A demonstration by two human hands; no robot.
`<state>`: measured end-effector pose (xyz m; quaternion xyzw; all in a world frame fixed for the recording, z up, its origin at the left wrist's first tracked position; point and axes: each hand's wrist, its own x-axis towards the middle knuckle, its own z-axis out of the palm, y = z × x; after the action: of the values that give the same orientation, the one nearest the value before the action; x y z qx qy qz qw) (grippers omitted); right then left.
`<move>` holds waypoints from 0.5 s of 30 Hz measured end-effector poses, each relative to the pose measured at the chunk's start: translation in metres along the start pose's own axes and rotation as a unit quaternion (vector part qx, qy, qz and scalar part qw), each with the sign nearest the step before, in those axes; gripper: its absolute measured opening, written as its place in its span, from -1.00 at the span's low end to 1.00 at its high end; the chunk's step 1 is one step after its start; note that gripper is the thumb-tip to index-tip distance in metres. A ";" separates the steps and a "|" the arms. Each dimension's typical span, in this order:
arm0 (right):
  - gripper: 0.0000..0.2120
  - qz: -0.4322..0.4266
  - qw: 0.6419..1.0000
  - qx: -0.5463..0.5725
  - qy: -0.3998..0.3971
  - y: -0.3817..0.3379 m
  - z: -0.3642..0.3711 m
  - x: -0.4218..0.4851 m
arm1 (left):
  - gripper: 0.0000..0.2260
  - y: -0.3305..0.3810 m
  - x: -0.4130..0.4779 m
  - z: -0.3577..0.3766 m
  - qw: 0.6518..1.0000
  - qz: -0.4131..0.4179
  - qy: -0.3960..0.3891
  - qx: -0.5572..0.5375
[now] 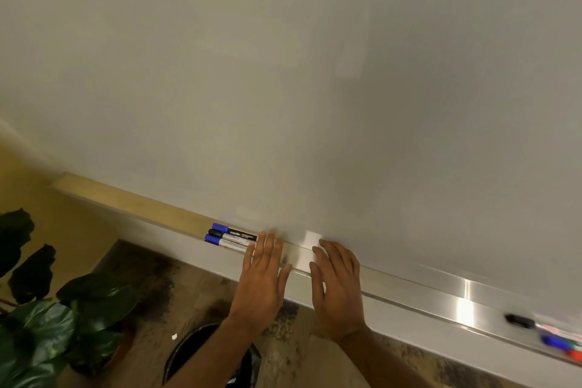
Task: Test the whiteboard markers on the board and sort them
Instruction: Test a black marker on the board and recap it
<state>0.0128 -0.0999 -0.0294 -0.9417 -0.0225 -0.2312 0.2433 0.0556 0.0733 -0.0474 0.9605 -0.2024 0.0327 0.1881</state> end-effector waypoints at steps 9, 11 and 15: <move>-0.62 0.041 0.999 -0.021 0.019 0.039 -0.085 -0.028 | -0.40 0.101 -0.013 -0.002 0.999 0.030 0.015 -0.011; -0.58 0.057 0.998 -0.036 0.012 0.053 -0.102 -0.038 | -0.39 0.124 -0.015 0.001 0.999 0.042 0.003 -0.007; -0.52 0.079 0.994 -0.070 0.002 0.088 -0.135 -0.062 | -0.35 0.172 -0.017 0.013 0.998 0.060 -0.020 0.008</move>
<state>-0.0865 -0.2364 0.0085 -0.9550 0.0687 -0.2138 0.1940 -0.0290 -0.0705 -0.0018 0.9487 -0.2626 0.0264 0.1742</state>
